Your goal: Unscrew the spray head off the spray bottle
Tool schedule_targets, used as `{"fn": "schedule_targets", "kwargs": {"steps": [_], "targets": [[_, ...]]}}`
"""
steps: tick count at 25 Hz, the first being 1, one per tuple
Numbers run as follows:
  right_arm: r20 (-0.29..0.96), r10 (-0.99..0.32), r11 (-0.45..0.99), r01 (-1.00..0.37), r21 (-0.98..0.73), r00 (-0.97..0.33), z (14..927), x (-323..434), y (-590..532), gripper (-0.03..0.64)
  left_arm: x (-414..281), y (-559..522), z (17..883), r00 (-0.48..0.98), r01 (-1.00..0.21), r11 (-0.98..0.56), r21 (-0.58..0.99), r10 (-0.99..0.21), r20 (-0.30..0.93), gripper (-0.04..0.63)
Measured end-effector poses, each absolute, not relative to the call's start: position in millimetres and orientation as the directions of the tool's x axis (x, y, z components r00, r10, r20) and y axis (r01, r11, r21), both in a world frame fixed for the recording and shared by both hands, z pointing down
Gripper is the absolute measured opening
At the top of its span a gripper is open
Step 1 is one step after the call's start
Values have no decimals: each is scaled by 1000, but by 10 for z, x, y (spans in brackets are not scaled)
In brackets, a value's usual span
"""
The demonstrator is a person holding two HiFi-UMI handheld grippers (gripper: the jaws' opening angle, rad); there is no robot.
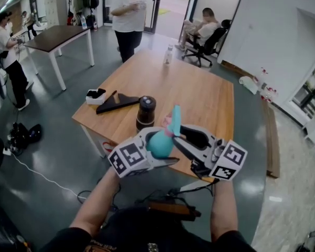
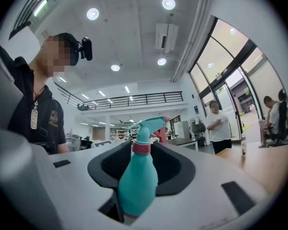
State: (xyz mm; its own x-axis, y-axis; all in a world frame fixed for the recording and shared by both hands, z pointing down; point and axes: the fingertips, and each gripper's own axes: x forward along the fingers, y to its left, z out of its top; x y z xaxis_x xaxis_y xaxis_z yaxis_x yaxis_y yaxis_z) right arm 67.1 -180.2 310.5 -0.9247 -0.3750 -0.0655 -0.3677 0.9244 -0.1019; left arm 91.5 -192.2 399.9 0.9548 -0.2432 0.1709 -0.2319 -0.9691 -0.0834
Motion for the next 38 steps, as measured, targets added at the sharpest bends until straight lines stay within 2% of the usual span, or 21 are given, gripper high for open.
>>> {"fn": "schedule_targets", "kwargs": {"steps": [4,9,17,20,27,35,38], "targets": [[-93,-475,877,-461,-138,-875,3075,700,-1897,170,835,-2186,4007,898,-395,-914,-97,-406,171,436],[-54,-618,782,-606,-147,-784,3119,588,-2002,176,768,-2336,4077,825,-513,-846,-145,-533,190,436],[-9,-696,709,-684,-169,-718,3171,489,-2054,176,773,-2335,4148,785,-554,-815,-173,-580,217,436],[-2,-713,692,-703,-164,-701,3205,515,-2074,147,754,-2322,4175,782,-547,-815,-189,-578,231,436],[-2,-628,772,-623,-124,-778,3213,544,-1947,141,820,-2146,4176,850,-433,-884,-178,-466,245,436],[-29,-456,888,-453,-75,-890,3135,582,-1731,139,910,-1807,4075,953,-183,-976,-121,-206,221,436],[-44,-398,916,-395,-66,-916,3095,600,-1650,138,924,-1705,4046,965,-121,-985,-119,-145,219,436]]}}
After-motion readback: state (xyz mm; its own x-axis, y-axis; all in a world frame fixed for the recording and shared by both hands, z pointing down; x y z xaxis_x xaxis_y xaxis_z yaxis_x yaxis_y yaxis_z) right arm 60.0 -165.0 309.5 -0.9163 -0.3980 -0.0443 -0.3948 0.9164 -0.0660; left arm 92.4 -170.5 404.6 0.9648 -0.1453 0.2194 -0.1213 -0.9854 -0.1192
